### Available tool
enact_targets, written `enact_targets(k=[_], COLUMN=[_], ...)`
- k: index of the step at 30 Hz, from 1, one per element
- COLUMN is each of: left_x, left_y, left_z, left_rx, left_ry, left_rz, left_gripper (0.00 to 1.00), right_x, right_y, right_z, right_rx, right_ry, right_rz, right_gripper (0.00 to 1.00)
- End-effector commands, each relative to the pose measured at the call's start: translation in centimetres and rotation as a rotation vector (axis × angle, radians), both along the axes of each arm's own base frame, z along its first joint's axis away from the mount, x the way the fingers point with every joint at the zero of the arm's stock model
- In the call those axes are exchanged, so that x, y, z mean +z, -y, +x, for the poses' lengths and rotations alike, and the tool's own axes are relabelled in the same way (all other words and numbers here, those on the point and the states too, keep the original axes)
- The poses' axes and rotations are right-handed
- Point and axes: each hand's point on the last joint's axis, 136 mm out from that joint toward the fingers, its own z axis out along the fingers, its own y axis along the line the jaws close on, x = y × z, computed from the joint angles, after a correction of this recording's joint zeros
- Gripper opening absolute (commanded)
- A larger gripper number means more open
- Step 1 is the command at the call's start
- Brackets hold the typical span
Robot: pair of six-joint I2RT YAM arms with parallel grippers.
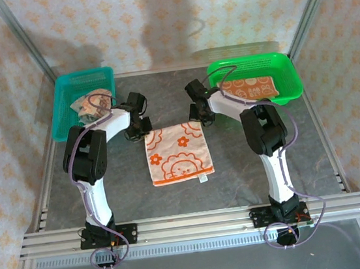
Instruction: Fold and stack the towels
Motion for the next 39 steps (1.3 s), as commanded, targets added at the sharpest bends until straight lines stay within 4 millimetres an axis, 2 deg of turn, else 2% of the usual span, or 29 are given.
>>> enact_targets(k=[1, 5, 8, 10, 14, 17, 20, 26, 37, 38, 39], left_x=[3.5, 3.8, 3.7, 3.3, 2.5, 2.2, 2.1, 2.1, 2.4, 1.3, 1.1], left_y=[0.2, 0.0, 0.0, 0.0, 0.0, 0.1, 0.2, 0.2, 0.2, 0.2, 0.2], left_z=[-0.1, -0.4, -0.6, -0.6, -0.5, -0.6, -0.5, -0.4, 0.0, -0.2, -0.2], left_rx=[-0.005, 0.000, 0.000, -0.002, -0.004, -0.005, -0.005, -0.010, -0.011, -0.012, -0.014], left_ry=[0.066, 0.072, 0.076, 0.065, 0.051, 0.043, 0.043, 0.041, 0.048, 0.022, 0.019], left_rz=[-0.022, -0.018, -0.023, -0.019, -0.017, -0.018, -0.022, -0.017, -0.017, -0.009, -0.007], left_gripper=[0.00, 0.00, 0.00, 0.00, 0.00, 0.00, 0.00, 0.00, 0.00, 0.00, 0.00], right_x=[3.7, 4.4, 4.0, 3.4, 2.2, 1.1, 0.3, -1.0, -2.4, -2.5, -2.6], right_y=[0.0, 0.4, 0.2, 0.0, -0.4, -0.5, -0.4, 0.3, 1.0, 1.1, 1.3], right_z=[0.0, -0.2, -0.4, -0.6, -0.7, -0.9, -0.9, -0.8, -1.3, -1.2, -1.2], right_rx=[0.003, -0.004, 0.000, -0.008, -0.041, -0.048, -0.049, -0.066, -0.076, -0.079, -0.080], right_ry=[0.072, 0.089, 0.071, 0.048, 0.019, -0.004, -0.021, -0.049, -0.075, -0.077, -0.081], right_rz=[0.019, 0.014, 0.023, 0.028, 0.067, 0.062, 0.059, 0.046, 0.015, 0.014, 0.013], right_gripper=[0.00, 0.00, 0.00, 0.17, 0.35, 0.35, 0.31, 0.31, 0.32, 0.32, 0.31])
